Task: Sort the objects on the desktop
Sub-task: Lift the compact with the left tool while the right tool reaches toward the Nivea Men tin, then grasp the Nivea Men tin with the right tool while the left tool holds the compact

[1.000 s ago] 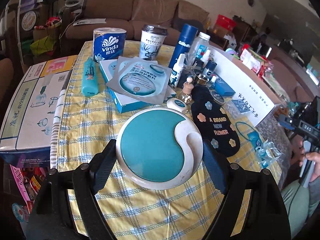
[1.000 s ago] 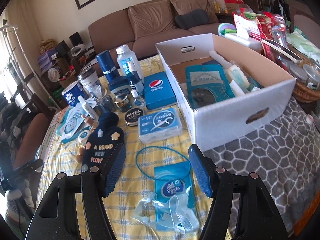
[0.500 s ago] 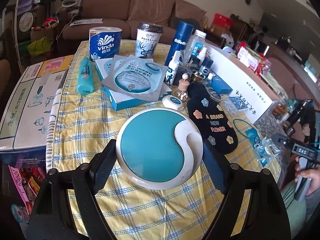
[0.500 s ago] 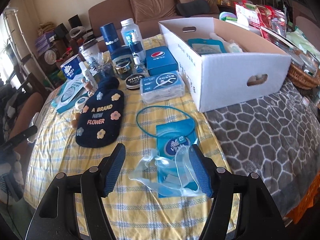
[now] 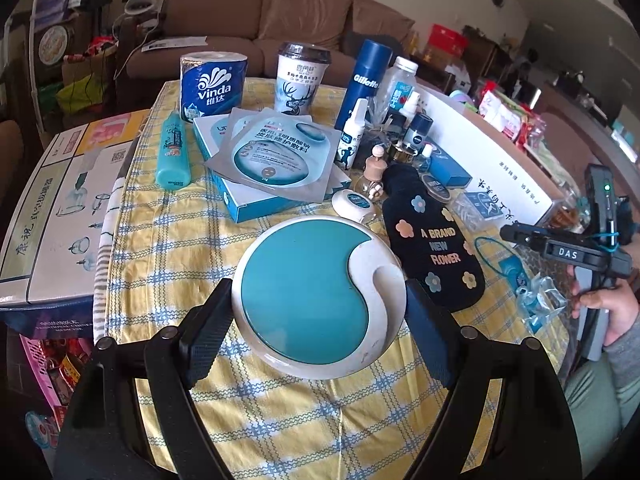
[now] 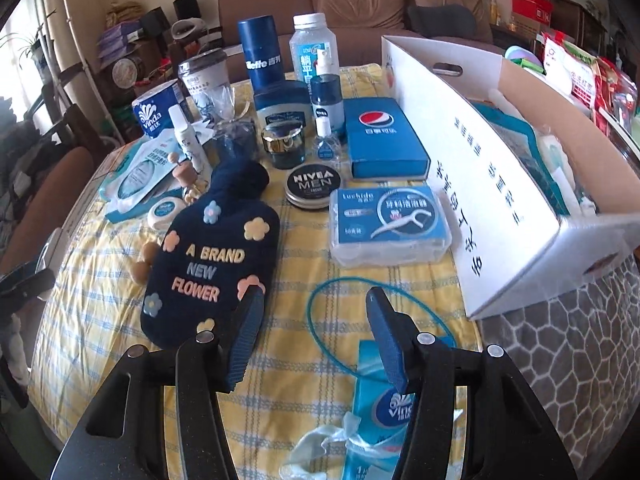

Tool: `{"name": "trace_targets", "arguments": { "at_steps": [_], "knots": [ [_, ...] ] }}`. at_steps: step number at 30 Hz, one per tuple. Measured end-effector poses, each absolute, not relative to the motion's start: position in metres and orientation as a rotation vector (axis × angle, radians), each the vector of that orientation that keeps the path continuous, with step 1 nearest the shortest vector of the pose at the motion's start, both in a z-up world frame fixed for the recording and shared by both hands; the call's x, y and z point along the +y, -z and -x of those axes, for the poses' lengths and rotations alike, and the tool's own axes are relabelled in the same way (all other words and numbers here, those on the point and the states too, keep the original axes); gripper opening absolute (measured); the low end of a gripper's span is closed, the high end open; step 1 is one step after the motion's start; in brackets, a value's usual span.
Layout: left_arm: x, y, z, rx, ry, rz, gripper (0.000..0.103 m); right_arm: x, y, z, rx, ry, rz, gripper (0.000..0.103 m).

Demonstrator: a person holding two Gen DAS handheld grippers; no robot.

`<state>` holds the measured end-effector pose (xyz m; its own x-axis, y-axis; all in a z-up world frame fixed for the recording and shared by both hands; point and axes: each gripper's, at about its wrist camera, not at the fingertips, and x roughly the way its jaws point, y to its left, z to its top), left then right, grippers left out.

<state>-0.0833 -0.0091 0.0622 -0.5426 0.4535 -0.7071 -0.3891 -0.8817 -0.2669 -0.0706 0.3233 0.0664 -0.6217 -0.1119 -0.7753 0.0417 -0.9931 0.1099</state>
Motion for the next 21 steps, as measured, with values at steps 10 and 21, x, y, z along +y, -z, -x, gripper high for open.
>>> {"name": "trace_targets", "arguments": {
  "at_steps": [10, 21],
  "knots": [
    [-0.004, -0.062, 0.087, -0.069, -2.411, 1.124, 0.08, 0.323, -0.073, 0.177, -0.086, 2.628, -1.422, 0.056],
    [0.0, -0.06, 0.092, -0.064, -2.402, 1.122, 0.08, 0.318, -0.041, 0.239, -0.06, 2.488, -1.724, 0.059]
  ]
}}
